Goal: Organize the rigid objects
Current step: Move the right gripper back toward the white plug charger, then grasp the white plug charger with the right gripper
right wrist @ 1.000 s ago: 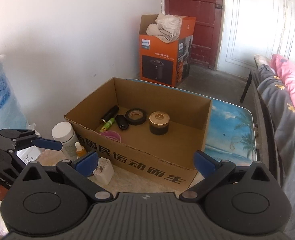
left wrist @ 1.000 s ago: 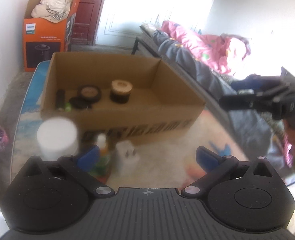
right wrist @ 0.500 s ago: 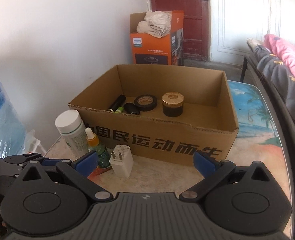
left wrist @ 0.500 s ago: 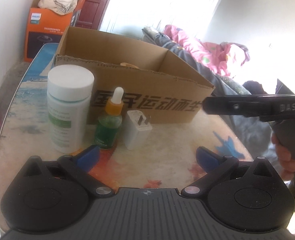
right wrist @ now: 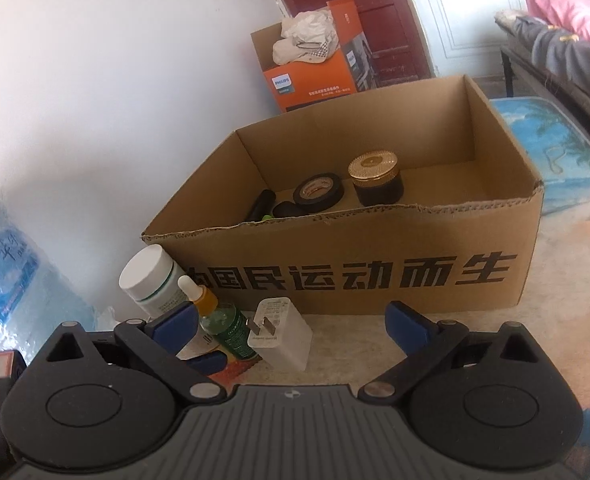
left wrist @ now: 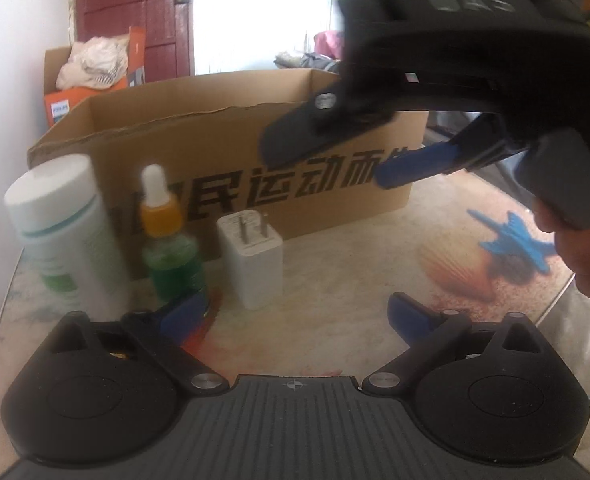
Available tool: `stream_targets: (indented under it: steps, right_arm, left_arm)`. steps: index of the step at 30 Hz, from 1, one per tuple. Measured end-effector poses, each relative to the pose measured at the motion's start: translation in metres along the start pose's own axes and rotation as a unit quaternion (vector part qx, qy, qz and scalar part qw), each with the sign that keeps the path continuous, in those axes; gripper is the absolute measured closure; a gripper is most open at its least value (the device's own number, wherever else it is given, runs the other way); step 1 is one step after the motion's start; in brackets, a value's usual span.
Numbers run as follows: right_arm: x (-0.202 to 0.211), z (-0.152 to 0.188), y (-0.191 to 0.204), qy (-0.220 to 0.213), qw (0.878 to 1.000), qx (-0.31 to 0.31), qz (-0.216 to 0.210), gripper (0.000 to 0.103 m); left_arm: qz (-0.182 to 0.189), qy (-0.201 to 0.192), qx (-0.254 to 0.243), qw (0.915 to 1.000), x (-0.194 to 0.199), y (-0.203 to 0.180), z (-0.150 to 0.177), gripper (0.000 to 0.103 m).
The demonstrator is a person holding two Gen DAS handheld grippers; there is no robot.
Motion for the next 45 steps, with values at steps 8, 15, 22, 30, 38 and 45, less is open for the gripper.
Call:
stream_targets:
  steps: [8, 15, 22, 30, 38, 45]
  right_arm:
    - [-0.026, 0.000, -0.025, 0.023, 0.995, -0.085, -0.051, 0.039]
    - [-0.048, 0.004, -0.039, 0.046, 0.986, -0.139, -0.077, 0.066]
    - [-0.044, 0.009, -0.049, 0.052, 0.979, -0.174, -0.094, 0.074]
    - [-0.004, 0.022, -0.067, 0.043, 0.977, -0.199, -0.071, 0.074]
    - [0.036, 0.037, -0.086, 0.029, 0.975, -0.216, -0.044, 0.073]
    - [0.039, 0.038, -0.092, 0.022, 0.972, -0.227, -0.048, 0.072]
  left_arm:
    - [-0.064, 0.015, -0.014, 0.9977, -0.019, -0.002, -0.004, 0.039]
    - [-0.090, 0.019, 0.027, 0.9954, -0.027, 0.007, -0.011, 0.065]
    - [-0.067, 0.018, 0.043, 0.9967, -0.027, 0.001, -0.015, 0.074]
    - [-0.016, 0.027, 0.023, 0.9992, -0.021, -0.027, -0.018, 0.075]
    - [0.023, 0.033, -0.008, 0.9991, -0.018, -0.054, -0.020, 0.075]
    - [0.011, 0.035, -0.038, 0.9986, -0.030, -0.058, -0.025, 0.075]
Point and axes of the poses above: each gripper's, at about its wrist camera, not at the fingertips, and x roughly against the way its jaws point, y to its left, z to its underside, the point moved 5 cm from there along -x, roughly the way its jaws point, and after that the axes turned 6 degrees about -z, right-handed, at the moved point
